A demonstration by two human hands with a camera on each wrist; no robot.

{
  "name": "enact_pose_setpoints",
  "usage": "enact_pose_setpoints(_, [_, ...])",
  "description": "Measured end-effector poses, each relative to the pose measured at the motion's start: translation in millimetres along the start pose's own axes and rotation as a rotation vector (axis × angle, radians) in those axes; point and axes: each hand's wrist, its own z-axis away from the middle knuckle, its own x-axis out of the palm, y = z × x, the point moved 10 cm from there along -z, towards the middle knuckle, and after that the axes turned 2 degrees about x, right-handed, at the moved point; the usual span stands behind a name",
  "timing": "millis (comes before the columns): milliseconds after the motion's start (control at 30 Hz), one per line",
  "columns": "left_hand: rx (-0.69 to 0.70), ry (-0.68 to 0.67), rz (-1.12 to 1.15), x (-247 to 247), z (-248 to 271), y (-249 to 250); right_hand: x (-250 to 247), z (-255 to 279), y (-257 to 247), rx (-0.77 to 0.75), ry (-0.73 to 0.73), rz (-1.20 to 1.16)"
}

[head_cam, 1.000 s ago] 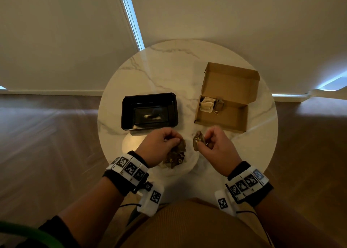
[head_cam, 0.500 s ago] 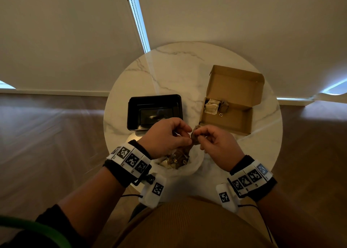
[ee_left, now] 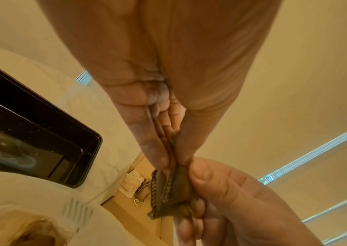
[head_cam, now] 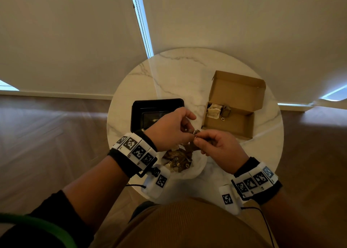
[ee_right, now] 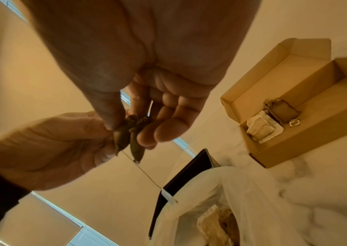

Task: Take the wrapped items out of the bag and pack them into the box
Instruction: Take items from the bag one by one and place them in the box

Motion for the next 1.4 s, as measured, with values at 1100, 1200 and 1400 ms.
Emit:
enact_pose_setpoints(1100, [0.071,0.06,-0.661,38.4,0.0,9.3,-28.8,-19.1,20.6,0.165,0.518,-0.362])
enact_pose_setpoints(1200, [0.068,0.012,-0.776,46.3,4.1,14.5,-30.8,-21.7,17.4,0.114,0.553,-0.183])
enact_pose_setpoints(1400, [0.081,-0.019,-0.795,49.2,7.4,11.4,-27.9,-23.2,10.5,0.062,0.534,0.05])
